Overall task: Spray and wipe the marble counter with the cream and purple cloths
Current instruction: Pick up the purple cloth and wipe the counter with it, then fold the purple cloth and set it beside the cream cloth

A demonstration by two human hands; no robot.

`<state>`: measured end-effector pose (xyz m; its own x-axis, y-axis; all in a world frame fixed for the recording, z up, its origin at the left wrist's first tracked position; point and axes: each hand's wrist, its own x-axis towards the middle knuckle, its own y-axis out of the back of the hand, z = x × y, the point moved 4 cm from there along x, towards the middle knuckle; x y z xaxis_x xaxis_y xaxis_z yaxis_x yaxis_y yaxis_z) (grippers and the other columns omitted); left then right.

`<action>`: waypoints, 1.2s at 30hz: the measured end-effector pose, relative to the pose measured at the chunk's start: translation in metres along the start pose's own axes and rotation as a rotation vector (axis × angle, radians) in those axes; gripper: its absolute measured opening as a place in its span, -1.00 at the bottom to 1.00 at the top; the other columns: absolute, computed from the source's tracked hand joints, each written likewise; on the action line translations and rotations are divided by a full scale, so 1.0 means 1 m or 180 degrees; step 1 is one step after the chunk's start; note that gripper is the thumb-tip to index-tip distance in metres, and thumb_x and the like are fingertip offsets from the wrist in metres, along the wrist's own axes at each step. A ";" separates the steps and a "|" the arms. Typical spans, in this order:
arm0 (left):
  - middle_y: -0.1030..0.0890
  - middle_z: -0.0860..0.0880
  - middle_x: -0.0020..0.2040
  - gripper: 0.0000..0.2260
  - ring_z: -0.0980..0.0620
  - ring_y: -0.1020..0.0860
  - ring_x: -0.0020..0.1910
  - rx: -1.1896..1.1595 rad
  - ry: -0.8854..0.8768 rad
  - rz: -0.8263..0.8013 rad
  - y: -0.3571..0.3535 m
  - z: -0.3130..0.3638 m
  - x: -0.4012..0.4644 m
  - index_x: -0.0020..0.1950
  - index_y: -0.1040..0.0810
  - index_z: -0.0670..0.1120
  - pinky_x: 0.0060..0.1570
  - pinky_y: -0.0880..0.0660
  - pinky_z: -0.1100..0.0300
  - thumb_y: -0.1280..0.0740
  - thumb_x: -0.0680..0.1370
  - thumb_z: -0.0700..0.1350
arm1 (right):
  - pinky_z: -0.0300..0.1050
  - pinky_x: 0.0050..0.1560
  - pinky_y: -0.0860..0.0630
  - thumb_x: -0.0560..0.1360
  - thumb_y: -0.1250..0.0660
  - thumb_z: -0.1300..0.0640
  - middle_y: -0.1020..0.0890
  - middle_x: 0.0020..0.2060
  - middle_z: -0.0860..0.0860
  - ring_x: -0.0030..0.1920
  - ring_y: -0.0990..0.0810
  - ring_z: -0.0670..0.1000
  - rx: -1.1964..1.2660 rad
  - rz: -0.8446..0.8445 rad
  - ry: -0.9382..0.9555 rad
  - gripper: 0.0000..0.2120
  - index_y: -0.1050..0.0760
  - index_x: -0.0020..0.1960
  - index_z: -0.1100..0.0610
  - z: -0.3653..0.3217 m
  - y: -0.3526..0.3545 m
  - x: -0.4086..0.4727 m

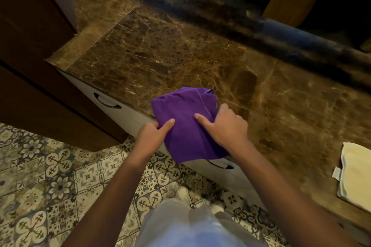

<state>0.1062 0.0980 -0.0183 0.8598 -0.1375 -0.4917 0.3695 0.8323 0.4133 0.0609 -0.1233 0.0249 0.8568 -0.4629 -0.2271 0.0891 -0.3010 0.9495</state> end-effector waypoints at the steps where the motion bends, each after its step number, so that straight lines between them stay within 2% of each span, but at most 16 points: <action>1: -0.75 -0.02 -0.07 -0.58 0.00 -0.71 -0.05 -0.0147 -0.0019 -0.0056 -0.002 0.002 -0.001 0.00 -0.68 -0.07 0.05 -0.63 -0.09 -0.38 0.47 0.28 | 0.08 0.00 -0.61 0.38 -0.09 -0.62 -0.65 0.03 0.08 0.01 -0.67 0.16 0.0005 -0.0105 -0.0012 -0.12 -0.45 0.20 0.15 -0.003 -0.002 -0.001; 3: -0.74 0.00 -0.01 -0.77 0.03 -0.71 0.00 -0.0549 -0.0087 -0.0247 -0.006 0.010 -0.007 0.01 -0.64 0.01 -0.04 -0.64 0.10 -0.42 0.52 0.14 | 0.07 0.01 -0.60 0.37 -0.12 -0.61 -0.65 0.01 0.06 0.02 -0.67 0.16 0.0123 -0.0361 -0.0055 -0.15 -0.47 0.17 0.14 -0.005 -0.006 -0.004; 5: -0.73 0.02 0.01 -0.89 0.06 -0.72 -0.01 -0.0864 -0.0168 -0.0376 -0.009 0.022 -0.014 0.02 -0.62 0.07 -0.12 -0.61 0.23 -0.42 0.55 0.06 | 0.01 -0.08 -0.56 0.37 -0.19 -0.58 -0.65 -0.10 0.00 -0.03 -0.66 0.13 0.0386 -0.0559 -0.0066 -0.27 -0.52 0.00 0.10 -0.002 -0.009 -0.006; 7: -0.76 0.01 -0.03 -0.90 0.06 -0.73 -0.02 -0.1045 -0.0237 -0.0354 -0.007 0.030 -0.019 0.03 -0.65 0.04 -0.10 -0.63 0.21 -0.41 0.56 0.02 | -0.03 -0.21 -0.49 0.40 -0.28 -0.50 -0.65 -0.21 0.00 -0.14 -0.65 0.10 0.0740 -0.0666 -0.0062 -0.38 -0.53 -0.16 0.10 0.002 -0.011 -0.008; 10: -0.77 0.01 -0.04 -0.90 0.05 -0.73 -0.01 -0.1183 -0.0365 -0.0374 -0.006 0.048 -0.031 0.02 -0.67 0.00 0.01 -0.64 0.11 -0.39 0.58 -0.03 | -0.02 -0.29 -0.42 0.46 -0.39 -0.33 -0.68 -0.28 0.11 -0.27 -0.63 0.10 0.1639 -0.0753 -0.0063 -0.41 -0.57 -0.23 0.25 0.013 -0.007 -0.018; 14: -0.77 -0.05 0.01 -0.85 0.00 -0.72 0.05 -0.1436 -0.0569 -0.0609 -0.006 0.073 -0.052 0.08 -0.68 -0.04 0.04 -0.60 0.10 -0.37 0.59 -0.04 | -0.01 -0.23 -0.47 0.53 -0.44 -0.13 -0.72 -0.18 0.28 -0.24 -0.67 0.21 0.3289 -0.0892 -0.0022 -0.55 -0.65 -0.12 0.31 0.031 0.021 -0.048; 16: -0.76 -0.09 0.06 -0.79 -0.03 -0.71 0.09 -0.1541 -0.0660 -0.0794 -0.011 0.086 -0.065 0.11 -0.68 -0.07 0.12 -0.58 0.05 -0.38 0.56 -0.02 | -0.15 -0.29 -0.51 0.56 -0.42 -0.05 -0.74 -0.24 0.19 -0.27 -0.68 0.08 0.3731 -0.0872 0.0000 -0.65 -0.68 -0.11 0.26 0.042 0.041 -0.065; 18: -0.75 -0.12 0.08 -0.73 -0.06 -0.70 0.12 -0.1522 -0.0763 -0.0994 -0.019 0.097 -0.076 0.10 -0.70 -0.10 0.17 -0.56 0.01 -0.40 0.52 0.04 | -0.24 -0.31 -0.53 0.53 -0.40 -0.04 -0.74 -0.26 0.06 -0.29 -0.67 -0.06 0.4017 -0.0659 0.0033 -0.71 -0.71 -0.12 0.18 0.054 0.061 -0.082; 20: -0.75 -0.14 0.07 -0.69 -0.08 -0.70 0.12 -0.1390 -0.0897 -0.1215 -0.030 0.108 -0.087 0.07 -0.73 -0.12 0.19 -0.57 -0.01 -0.43 0.52 0.10 | -0.28 -0.21 -0.58 0.46 -0.39 -0.06 -0.77 -0.20 0.03 -0.21 -0.69 -0.10 0.4290 -0.0343 0.0033 -0.72 -0.73 -0.12 0.14 0.068 0.077 -0.098; 22: -0.76 -0.13 0.04 -0.65 -0.06 -0.71 0.09 -0.1218 -0.1103 -0.1450 -0.042 0.121 -0.100 0.02 -0.75 -0.08 0.11 -0.61 0.08 -0.41 0.45 0.15 | -0.31 -0.23 -0.55 0.43 -0.39 -0.09 -0.76 -0.26 -0.01 -0.24 -0.69 -0.14 0.4483 -0.0101 -0.0005 -0.74 -0.75 -0.18 0.07 0.083 0.089 -0.114; 24: -0.77 -0.10 0.01 -0.70 -0.01 -0.72 0.03 -0.1064 -0.1308 -0.1661 -0.056 0.134 -0.114 -0.02 -0.76 -0.07 -0.01 -0.62 0.18 -0.42 0.44 0.11 | -0.28 -0.20 -0.55 0.36 -0.43 -0.19 -0.77 -0.25 -0.03 -0.21 -0.70 -0.14 0.4611 0.0124 -0.0058 -0.72 -0.76 -0.18 0.00 0.101 0.097 -0.130; 26: -0.78 -0.06 -0.04 -0.79 0.03 -0.73 -0.04 -0.0957 -0.1494 -0.1832 -0.071 0.148 -0.132 -0.01 -0.73 -0.11 -0.11 -0.61 0.24 -0.45 0.51 0.01 | -0.14 -0.04 -0.58 0.27 -0.49 -0.36 -0.79 -0.11 -0.01 -0.07 -0.73 -0.07 0.4642 0.0410 -0.0163 -0.56 -0.76 -0.08 -0.05 0.123 0.102 -0.146; 28: -0.78 -0.02 -0.09 -0.79 0.09 -0.73 -0.10 -0.0922 -0.1655 -0.1992 -0.089 0.159 -0.152 0.01 -0.70 -0.15 -0.18 -0.59 0.29 -0.41 0.53 -0.02 | -0.09 0.06 -0.61 0.17 -0.50 -0.48 -0.79 -0.04 -0.02 0.02 -0.74 -0.05 0.4774 0.0738 -0.0276 -0.44 -0.75 -0.03 -0.11 0.145 0.105 -0.166; 32: -0.77 0.04 -0.12 -0.77 0.15 -0.72 -0.12 -0.0868 -0.1852 -0.2358 -0.134 0.170 -0.191 0.01 -0.68 -0.14 -0.18 -0.56 0.34 -0.32 0.48 -0.06 | -0.27 0.03 -0.61 0.13 -0.50 -0.51 -0.78 0.00 -0.10 0.07 -0.73 -0.12 0.5059 0.1225 -0.0412 -0.44 -0.75 -0.03 -0.20 0.189 0.105 -0.214; 36: -0.77 0.06 -0.14 -0.79 0.18 -0.70 -0.14 -0.0790 -0.1896 -0.2695 -0.193 0.165 -0.231 -0.01 -0.68 -0.14 -0.18 -0.55 0.34 -0.32 0.49 -0.08 | -0.27 0.05 -0.61 0.07 -0.56 -0.47 -0.78 0.03 -0.08 0.10 -0.72 -0.10 0.5364 0.1562 -0.0707 -0.42 -0.75 -0.02 -0.18 0.243 0.096 -0.267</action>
<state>-0.1055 -0.1197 0.1417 0.4150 -0.9076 -0.0636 0.9035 0.4193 -0.0886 -0.2826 -0.2310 0.1236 0.5500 -0.8167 -0.1747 -0.8247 -0.4980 -0.2681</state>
